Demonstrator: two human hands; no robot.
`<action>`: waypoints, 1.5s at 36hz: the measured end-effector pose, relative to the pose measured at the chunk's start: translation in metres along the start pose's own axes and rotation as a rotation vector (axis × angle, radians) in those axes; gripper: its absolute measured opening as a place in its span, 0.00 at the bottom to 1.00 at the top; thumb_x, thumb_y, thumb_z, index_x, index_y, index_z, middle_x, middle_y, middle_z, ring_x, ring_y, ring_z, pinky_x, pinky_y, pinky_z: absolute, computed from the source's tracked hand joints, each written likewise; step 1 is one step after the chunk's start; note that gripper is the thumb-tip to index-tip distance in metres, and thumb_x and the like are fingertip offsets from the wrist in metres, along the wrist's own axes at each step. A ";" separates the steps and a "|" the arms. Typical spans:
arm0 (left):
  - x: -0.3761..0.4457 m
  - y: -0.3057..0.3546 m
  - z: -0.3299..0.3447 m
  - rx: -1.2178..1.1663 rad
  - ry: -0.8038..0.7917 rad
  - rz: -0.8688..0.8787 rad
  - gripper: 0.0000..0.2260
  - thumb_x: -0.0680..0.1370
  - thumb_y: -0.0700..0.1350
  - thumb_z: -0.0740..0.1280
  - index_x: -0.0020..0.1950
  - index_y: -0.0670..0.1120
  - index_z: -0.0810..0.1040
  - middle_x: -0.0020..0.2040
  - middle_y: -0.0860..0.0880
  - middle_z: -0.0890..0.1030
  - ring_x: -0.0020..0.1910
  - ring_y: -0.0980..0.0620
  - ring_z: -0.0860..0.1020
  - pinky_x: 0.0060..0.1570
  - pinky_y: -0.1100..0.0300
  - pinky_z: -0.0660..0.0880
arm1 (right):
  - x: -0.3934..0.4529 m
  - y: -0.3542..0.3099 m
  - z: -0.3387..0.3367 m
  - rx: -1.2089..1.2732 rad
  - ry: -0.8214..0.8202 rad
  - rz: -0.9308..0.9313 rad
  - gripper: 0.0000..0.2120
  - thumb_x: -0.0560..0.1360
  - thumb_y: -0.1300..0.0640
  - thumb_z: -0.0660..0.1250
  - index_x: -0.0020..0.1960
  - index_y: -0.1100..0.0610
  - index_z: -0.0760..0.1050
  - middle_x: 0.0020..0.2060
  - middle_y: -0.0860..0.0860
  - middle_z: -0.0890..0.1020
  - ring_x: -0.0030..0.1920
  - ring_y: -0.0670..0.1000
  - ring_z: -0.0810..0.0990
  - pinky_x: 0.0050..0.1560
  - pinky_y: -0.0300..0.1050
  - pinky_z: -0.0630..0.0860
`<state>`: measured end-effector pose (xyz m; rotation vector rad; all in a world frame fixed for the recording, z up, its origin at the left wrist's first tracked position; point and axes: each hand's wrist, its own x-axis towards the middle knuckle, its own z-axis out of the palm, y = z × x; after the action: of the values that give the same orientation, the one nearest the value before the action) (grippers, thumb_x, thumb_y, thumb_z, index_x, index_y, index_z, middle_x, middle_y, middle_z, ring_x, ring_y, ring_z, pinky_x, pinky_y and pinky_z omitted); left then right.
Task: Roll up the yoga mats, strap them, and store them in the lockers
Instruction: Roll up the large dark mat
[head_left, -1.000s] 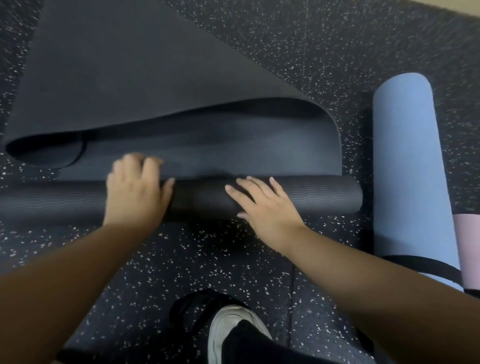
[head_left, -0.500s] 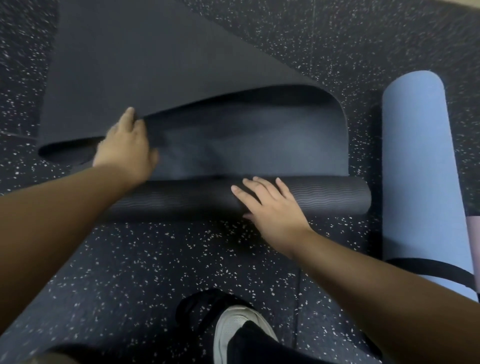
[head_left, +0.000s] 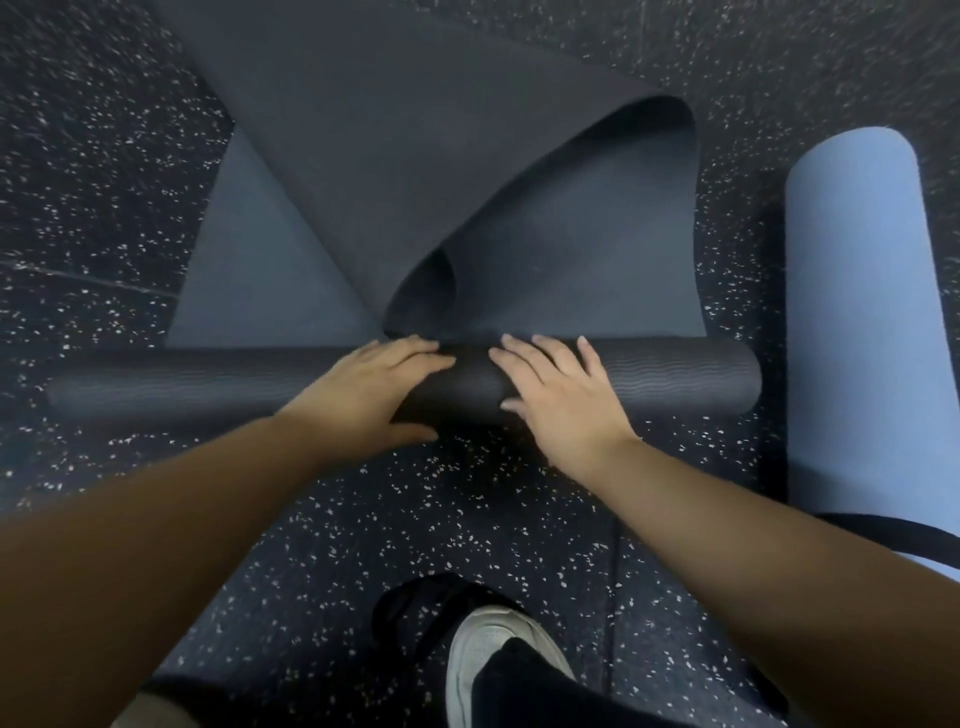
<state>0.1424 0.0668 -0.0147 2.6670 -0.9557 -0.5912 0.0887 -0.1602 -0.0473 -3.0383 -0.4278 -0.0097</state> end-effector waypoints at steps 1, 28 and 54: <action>-0.003 -0.002 0.002 0.026 0.004 -0.021 0.36 0.75 0.58 0.69 0.78 0.56 0.55 0.78 0.54 0.55 0.77 0.54 0.52 0.74 0.58 0.44 | 0.002 0.000 -0.001 0.002 -0.033 0.009 0.25 0.77 0.49 0.62 0.73 0.54 0.69 0.70 0.50 0.73 0.69 0.56 0.72 0.69 0.64 0.64; 0.016 -0.015 -0.006 0.365 -0.002 -0.228 0.41 0.78 0.54 0.65 0.74 0.65 0.34 0.74 0.50 0.61 0.66 0.43 0.67 0.66 0.42 0.63 | 0.012 -0.004 -0.016 -0.006 -0.108 0.077 0.36 0.78 0.48 0.65 0.80 0.52 0.49 0.76 0.56 0.56 0.77 0.57 0.50 0.74 0.65 0.45; -0.040 0.017 0.006 0.376 -0.311 -0.085 0.43 0.73 0.66 0.65 0.72 0.69 0.33 0.75 0.46 0.27 0.69 0.45 0.21 0.71 0.38 0.32 | -0.048 -0.026 -0.012 0.132 -0.027 -0.187 0.35 0.61 0.40 0.78 0.61 0.58 0.78 0.53 0.55 0.79 0.52 0.57 0.79 0.49 0.52 0.78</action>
<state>0.1017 0.0793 -0.0022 3.0167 -1.1352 -0.9517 0.0355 -0.1494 -0.0344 -2.8614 -0.6851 0.0470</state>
